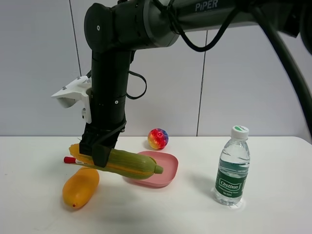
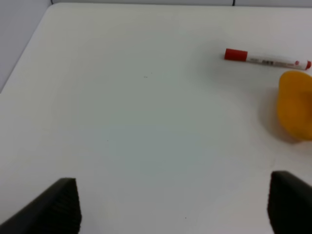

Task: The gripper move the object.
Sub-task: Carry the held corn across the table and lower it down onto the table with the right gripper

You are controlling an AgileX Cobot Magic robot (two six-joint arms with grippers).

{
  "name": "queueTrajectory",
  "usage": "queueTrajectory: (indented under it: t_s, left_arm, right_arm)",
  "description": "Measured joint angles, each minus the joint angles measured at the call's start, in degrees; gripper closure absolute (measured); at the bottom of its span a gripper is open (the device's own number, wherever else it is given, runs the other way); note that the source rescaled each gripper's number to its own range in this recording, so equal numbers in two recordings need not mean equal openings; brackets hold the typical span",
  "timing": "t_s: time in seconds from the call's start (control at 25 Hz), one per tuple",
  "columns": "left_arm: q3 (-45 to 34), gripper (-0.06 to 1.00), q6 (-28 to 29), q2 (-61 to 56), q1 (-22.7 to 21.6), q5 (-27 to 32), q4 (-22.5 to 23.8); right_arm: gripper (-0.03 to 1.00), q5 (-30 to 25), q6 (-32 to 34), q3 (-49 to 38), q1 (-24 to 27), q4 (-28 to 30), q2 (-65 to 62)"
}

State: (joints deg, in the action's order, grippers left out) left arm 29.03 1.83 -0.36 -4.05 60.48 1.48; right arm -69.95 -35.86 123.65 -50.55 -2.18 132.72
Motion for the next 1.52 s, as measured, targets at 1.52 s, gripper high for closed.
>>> queueTrajectory:
  t_s: [1.52]
  left_arm:
    - [0.0, -0.06, 0.0, 0.0, 0.0, 0.0, 0.0]
  right_arm:
    - [0.95, -0.3, 0.1, -16.6, 0.0, 5.5, 1.0]
